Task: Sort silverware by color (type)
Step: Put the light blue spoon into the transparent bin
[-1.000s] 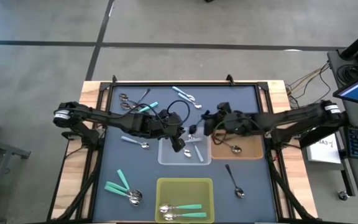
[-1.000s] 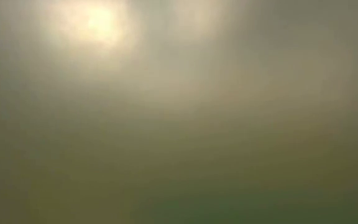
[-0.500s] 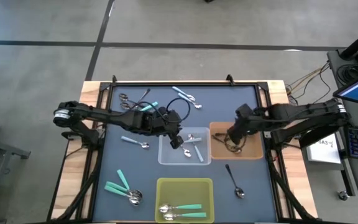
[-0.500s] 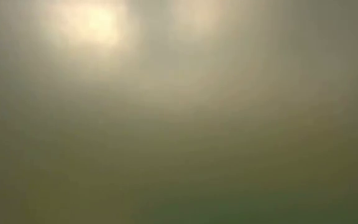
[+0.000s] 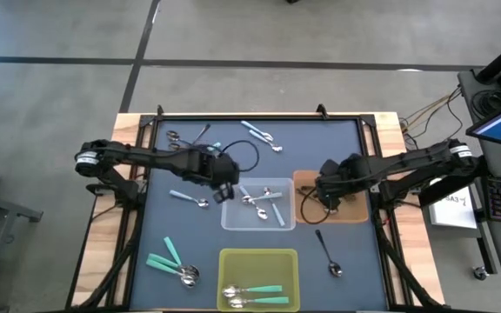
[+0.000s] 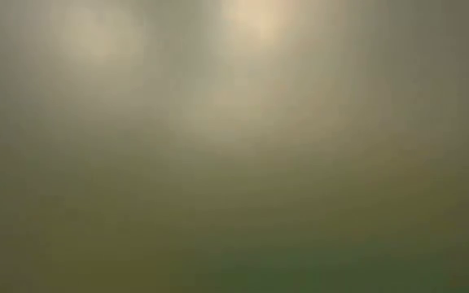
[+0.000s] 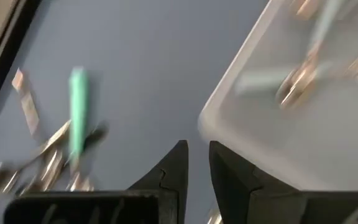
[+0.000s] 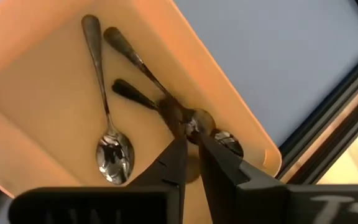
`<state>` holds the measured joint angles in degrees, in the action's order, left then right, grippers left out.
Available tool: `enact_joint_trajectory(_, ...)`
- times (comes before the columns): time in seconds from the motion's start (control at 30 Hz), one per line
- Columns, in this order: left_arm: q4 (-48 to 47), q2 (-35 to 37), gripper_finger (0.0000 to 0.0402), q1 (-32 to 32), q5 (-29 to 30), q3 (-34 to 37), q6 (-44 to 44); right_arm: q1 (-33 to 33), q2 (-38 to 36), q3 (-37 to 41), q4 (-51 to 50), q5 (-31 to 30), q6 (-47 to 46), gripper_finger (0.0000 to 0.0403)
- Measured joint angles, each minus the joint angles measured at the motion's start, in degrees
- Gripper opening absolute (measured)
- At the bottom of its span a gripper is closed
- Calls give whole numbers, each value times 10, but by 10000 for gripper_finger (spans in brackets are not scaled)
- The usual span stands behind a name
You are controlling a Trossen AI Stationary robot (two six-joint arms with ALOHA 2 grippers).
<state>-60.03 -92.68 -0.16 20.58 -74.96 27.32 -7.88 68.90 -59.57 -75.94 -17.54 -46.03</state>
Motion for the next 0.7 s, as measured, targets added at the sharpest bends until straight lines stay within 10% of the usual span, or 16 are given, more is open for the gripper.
enact_joint_trajectory(0.23, -124, 5, 49, -2, -4, 58, -38, 0, -9, 0, 4, 0, 26, 48)
enact_joint_trajectory(0.7, 40, 17, 49, 5, -97, 257, -264, 0, -11, 0, 18, -13, 16, 48)
